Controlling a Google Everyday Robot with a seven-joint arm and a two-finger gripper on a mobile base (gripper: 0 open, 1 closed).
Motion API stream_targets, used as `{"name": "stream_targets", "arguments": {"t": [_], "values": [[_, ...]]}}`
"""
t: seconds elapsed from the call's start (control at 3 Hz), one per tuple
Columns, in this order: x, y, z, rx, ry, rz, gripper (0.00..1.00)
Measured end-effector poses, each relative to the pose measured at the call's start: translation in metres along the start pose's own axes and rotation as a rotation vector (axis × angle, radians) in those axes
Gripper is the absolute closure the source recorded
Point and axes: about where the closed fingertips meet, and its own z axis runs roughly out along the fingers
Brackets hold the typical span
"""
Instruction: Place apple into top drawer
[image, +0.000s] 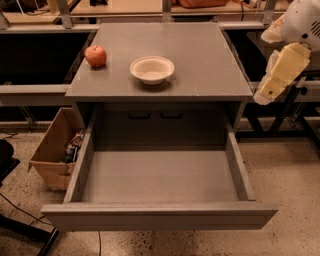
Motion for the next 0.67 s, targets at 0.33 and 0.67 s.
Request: {"name": "stream_targets", "arguments": {"t": [0.33, 0.67], "values": [[0.0, 0.0, 0.0, 0.0, 0.0, 0.0, 0.0], [-0.027, -0.023, 0.021, -0.021, -0.085, -0.03, 0.0]]}}
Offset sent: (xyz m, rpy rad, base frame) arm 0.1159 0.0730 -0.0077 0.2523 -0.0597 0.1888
